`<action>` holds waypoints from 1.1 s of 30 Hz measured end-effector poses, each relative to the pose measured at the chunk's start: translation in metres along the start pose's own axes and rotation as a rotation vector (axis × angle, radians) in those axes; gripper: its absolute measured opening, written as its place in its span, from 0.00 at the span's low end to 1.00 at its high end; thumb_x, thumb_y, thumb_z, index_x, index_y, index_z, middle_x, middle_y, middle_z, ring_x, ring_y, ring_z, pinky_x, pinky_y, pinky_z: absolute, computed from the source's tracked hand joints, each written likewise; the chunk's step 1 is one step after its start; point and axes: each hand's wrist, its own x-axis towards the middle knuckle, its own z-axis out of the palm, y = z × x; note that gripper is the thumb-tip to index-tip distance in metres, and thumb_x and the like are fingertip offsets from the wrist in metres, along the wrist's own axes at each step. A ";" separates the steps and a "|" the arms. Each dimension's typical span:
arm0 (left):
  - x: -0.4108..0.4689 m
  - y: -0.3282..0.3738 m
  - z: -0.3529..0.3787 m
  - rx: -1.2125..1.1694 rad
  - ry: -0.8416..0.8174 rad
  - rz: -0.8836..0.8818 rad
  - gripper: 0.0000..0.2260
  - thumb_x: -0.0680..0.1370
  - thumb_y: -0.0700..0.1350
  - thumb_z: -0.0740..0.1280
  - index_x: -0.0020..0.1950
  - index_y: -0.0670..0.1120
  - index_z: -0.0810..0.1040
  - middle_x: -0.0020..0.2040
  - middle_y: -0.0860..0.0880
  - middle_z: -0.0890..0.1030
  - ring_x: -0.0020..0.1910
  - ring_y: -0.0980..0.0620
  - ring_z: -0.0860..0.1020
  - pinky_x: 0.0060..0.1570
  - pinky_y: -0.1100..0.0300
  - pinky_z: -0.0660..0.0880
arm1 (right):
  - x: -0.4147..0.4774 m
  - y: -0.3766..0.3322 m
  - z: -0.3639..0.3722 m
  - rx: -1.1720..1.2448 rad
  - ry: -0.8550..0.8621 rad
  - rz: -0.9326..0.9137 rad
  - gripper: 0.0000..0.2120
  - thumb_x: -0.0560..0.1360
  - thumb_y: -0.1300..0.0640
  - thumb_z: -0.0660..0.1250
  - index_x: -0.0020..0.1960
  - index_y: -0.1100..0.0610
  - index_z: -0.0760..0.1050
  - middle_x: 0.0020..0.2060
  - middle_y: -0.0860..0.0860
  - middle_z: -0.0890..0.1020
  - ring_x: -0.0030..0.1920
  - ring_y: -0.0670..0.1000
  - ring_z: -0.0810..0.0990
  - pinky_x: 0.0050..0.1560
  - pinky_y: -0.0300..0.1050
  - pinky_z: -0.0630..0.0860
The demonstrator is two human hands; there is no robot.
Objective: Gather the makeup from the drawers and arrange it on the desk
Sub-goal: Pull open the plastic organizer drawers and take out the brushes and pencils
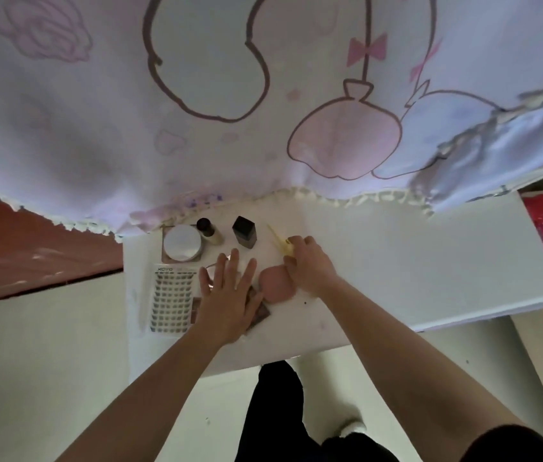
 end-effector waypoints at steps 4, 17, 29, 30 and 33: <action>0.001 0.003 -0.013 -0.009 -0.040 0.030 0.29 0.82 0.61 0.45 0.78 0.48 0.61 0.78 0.39 0.60 0.76 0.36 0.60 0.68 0.31 0.60 | -0.014 0.012 -0.014 0.115 -0.036 0.006 0.23 0.81 0.55 0.59 0.76 0.52 0.63 0.69 0.56 0.71 0.68 0.58 0.72 0.67 0.53 0.70; 0.019 0.154 -0.148 0.043 0.387 0.420 0.28 0.82 0.58 0.51 0.78 0.46 0.62 0.79 0.41 0.59 0.77 0.39 0.60 0.70 0.36 0.60 | -0.201 0.130 -0.115 0.020 0.674 0.160 0.26 0.83 0.50 0.57 0.79 0.52 0.58 0.78 0.55 0.60 0.75 0.56 0.63 0.71 0.53 0.65; -0.248 0.535 -0.181 -0.127 0.613 1.194 0.30 0.82 0.59 0.51 0.80 0.46 0.54 0.80 0.40 0.50 0.78 0.38 0.51 0.73 0.35 0.52 | -0.664 0.306 -0.026 -0.181 1.357 0.701 0.30 0.83 0.44 0.54 0.81 0.52 0.52 0.80 0.60 0.50 0.80 0.61 0.50 0.78 0.58 0.53; -0.284 0.563 -0.165 -0.138 0.583 1.274 0.30 0.82 0.60 0.51 0.81 0.47 0.53 0.81 0.40 0.48 0.79 0.38 0.50 0.74 0.35 0.51 | -0.705 0.316 -0.002 -0.186 1.372 0.763 0.30 0.82 0.44 0.55 0.81 0.52 0.53 0.80 0.60 0.51 0.80 0.61 0.51 0.78 0.59 0.54; -0.394 0.634 -0.110 -0.134 0.439 1.485 0.30 0.82 0.61 0.50 0.81 0.49 0.53 0.81 0.43 0.44 0.79 0.39 0.49 0.73 0.36 0.49 | -0.819 0.347 0.078 -0.143 1.409 1.006 0.31 0.82 0.43 0.56 0.81 0.52 0.54 0.80 0.60 0.51 0.80 0.61 0.50 0.77 0.61 0.55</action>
